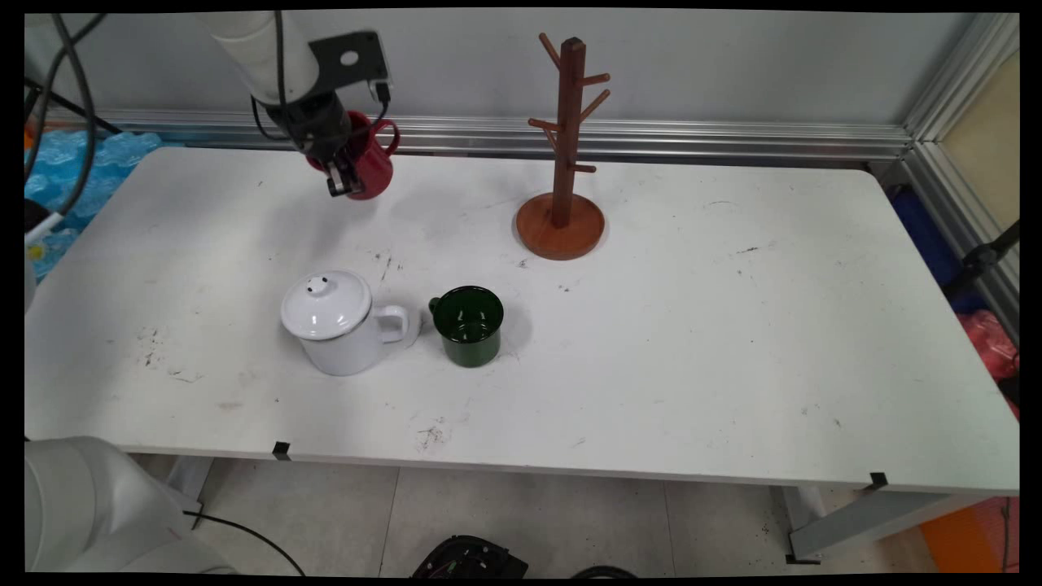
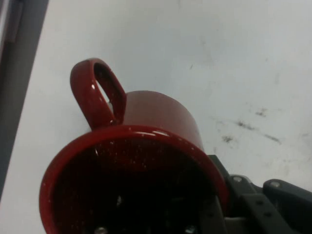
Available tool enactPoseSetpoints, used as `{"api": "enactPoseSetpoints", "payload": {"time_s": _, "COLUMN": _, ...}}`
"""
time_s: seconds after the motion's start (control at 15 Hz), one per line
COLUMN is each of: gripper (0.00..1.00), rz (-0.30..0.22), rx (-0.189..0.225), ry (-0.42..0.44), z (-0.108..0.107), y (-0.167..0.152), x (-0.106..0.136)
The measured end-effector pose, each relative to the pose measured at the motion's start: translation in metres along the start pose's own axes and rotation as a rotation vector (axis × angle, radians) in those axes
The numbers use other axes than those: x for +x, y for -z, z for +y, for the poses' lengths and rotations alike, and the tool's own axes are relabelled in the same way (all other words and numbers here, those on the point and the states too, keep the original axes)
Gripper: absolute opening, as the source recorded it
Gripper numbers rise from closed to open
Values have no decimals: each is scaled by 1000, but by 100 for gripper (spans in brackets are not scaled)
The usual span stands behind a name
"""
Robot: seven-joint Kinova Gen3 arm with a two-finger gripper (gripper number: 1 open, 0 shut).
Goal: Place the picked object on the table
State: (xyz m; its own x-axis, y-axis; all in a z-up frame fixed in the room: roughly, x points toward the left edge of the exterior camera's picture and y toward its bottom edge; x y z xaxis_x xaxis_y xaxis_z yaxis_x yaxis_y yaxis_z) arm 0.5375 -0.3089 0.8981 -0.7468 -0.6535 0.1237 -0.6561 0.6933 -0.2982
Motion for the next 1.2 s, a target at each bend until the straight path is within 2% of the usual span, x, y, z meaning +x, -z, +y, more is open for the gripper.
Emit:
{"api": "enactPoseSetpoints", "payload": {"time_s": 0.4, "gripper": 0, "rz": -91, "rx": 4, "ry": 17, "z": 7, "y": -28, "x": 5}}
{"api": "enactPoseSetpoints", "payload": {"time_s": 0.6, "gripper": 0, "rz": -119, "rx": -5, "ry": 22, "z": 10, "y": -37, "x": 7}}
{"api": "enactPoseSetpoints", "payload": {"time_s": 0.93, "gripper": 0, "rz": -160, "rx": -40, "ry": 14, "z": 15, "y": -54, "x": 13}}
{"api": "enactPoseSetpoints", "payload": {"time_s": 1.2, "gripper": 0, "rz": -170, "rx": -71, "ry": 0, "z": 16, "y": -63, "x": 18}}
